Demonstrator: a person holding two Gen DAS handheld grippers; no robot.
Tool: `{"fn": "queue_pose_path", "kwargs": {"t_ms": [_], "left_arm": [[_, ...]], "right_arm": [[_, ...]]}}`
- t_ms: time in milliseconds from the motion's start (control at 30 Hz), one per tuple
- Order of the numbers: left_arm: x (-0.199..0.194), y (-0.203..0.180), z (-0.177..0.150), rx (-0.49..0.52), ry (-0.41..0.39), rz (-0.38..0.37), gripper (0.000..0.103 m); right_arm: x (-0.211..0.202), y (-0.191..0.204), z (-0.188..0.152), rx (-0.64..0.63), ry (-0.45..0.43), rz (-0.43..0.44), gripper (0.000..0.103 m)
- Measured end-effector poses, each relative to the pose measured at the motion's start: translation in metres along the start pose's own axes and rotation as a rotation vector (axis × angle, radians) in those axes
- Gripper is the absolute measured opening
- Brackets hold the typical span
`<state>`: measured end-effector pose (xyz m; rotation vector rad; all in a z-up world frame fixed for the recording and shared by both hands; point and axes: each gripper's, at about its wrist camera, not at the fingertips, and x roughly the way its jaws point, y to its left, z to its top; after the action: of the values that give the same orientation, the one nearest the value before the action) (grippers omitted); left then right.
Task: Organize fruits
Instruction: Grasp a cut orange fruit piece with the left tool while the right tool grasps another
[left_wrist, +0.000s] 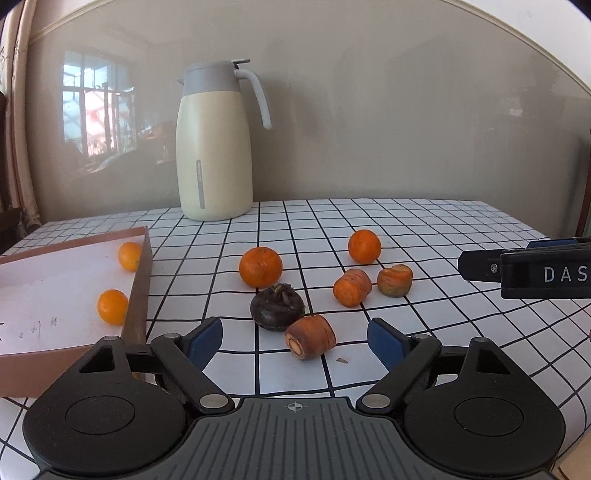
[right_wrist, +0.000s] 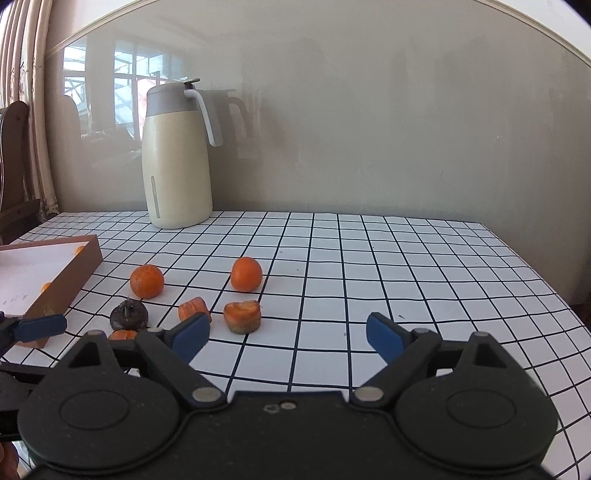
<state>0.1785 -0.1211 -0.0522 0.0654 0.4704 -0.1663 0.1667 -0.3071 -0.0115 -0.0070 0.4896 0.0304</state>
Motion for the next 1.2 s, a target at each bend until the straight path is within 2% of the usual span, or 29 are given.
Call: {"fn": "queue_pose_path", "kwargs": {"t_ms": [67, 167, 267, 400, 500, 600, 700, 733, 867, 933, 1200], "left_arm": [[0.005, 0.0, 0.001, -0.003, 0.009, 0.002, 0.084], [0.014, 0.0, 0.001, -0.004, 0.045, 0.003, 0.069], [0.021, 0.001, 0.0, -0.013, 0.073, -0.004, 0.067], [0.029, 0.003, -0.001, -0.011, 0.095, 0.007, 0.059], [0.033, 0.01, 0.0, -0.031, 0.107, 0.012, 0.049], [0.033, 0.013, -0.001, -0.037, 0.104, 0.019, 0.043], [0.035, 0.015, -0.001, -0.038, 0.1, 0.018, 0.043], [0.036, 0.017, 0.0, -0.042, 0.1, 0.018, 0.043], [0.036, 0.021, 0.001, -0.06, 0.101, 0.011, 0.037], [0.037, 0.023, 0.001, -0.069, 0.1, 0.01, 0.034], [0.035, 0.025, 0.0, -0.069, 0.097, 0.005, 0.034]], "right_arm": [[0.006, 0.001, 0.0, 0.002, 0.009, 0.001, 0.086], [0.015, 0.004, -0.003, 0.005, 0.029, -0.001, 0.084], [0.022, 0.006, -0.003, 0.005, 0.04, 0.001, 0.084], [0.032, 0.009, -0.004, 0.014, 0.053, 0.006, 0.083], [0.04, 0.012, -0.004, 0.017, 0.072, 0.012, 0.079], [0.048, 0.016, -0.002, 0.029, 0.084, 0.023, 0.072], [0.058, 0.02, -0.003, 0.033, 0.103, 0.033, 0.067], [0.061, 0.022, -0.003, 0.031, 0.119, 0.032, 0.062], [0.07, 0.027, -0.003, 0.018, 0.149, 0.04, 0.055], [0.074, 0.028, -0.002, 0.017, 0.16, 0.043, 0.049], [0.086, 0.031, 0.003, 0.01, 0.173, 0.032, 0.046]]}}
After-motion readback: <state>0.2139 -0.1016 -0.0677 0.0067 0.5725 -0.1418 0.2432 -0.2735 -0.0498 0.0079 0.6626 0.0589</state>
